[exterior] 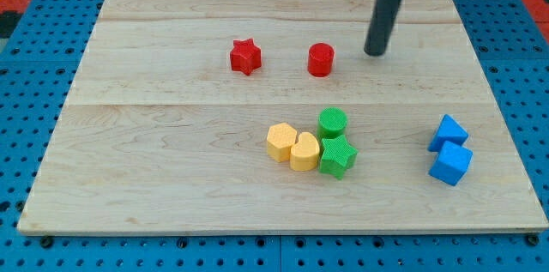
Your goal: Slightly slide the red blocks slightly to the top left side of the board
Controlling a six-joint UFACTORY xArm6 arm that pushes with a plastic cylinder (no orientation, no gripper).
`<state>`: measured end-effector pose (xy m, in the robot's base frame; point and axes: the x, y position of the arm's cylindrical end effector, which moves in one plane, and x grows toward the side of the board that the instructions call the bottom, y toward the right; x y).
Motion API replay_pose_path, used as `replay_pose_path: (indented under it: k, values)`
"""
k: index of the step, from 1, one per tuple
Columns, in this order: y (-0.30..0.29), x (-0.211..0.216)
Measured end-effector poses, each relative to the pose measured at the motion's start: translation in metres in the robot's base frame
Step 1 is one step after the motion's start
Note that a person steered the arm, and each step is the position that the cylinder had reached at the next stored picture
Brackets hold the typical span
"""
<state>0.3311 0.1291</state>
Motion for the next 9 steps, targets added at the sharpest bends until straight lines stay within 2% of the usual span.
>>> replay_pose_path:
  k: [1, 2, 3, 4, 5, 6, 7, 8, 9]
  values:
    - [-0.090, 0.016]
    - [-0.105, 0.019]
    - [0.007, 0.028]
    - [-0.036, 0.076]
    - [-0.126, 0.050]
    - [-0.112, 0.053]
    - [-0.037, 0.031]
    - [-0.008, 0.057]
    - [-0.004, 0.047]
